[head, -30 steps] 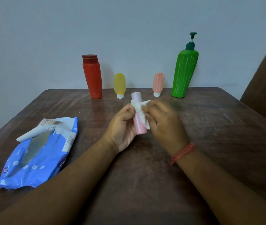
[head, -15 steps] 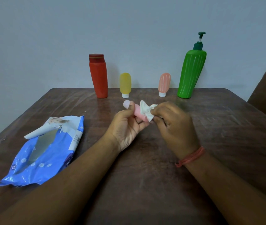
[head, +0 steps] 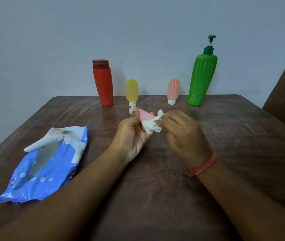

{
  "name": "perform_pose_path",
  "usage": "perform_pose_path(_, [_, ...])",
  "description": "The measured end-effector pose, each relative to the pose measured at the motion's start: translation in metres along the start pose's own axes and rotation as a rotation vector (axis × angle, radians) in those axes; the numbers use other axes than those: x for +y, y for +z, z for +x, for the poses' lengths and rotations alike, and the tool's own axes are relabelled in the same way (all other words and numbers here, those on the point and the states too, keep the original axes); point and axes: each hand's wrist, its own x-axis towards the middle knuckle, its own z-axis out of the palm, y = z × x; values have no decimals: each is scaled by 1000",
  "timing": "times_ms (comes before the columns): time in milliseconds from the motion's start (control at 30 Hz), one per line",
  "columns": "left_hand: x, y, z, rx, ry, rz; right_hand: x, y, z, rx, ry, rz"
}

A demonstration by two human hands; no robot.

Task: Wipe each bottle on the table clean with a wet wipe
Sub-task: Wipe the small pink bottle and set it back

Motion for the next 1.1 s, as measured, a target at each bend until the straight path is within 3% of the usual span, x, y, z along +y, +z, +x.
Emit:
perform_pose_path(233, [-5, 0, -2, -35, 30, 272, -10, 2, 4, -25, -67, 18])
perform_pose_path(367, [1, -1, -2, -78, 53, 224, 5, 0, 1, 30, 60, 39])
perform_pose_path(533, [-3, -4, -1, -67, 9, 261, -1, 3, -1, -18, 5, 35])
perform_pose_path(667, [5, -4, -4, -150, 62, 168, 24, 0, -2, 173, 328, 93])
perform_pose_path(767, [0, -8, -5, -211, 67, 255, 37, -2, -7, 230, 495, 173])
perform_pose_path(1100, [-7, -11, -5, -301, 120, 653, 14, 13, -7, 65, 538, 430])
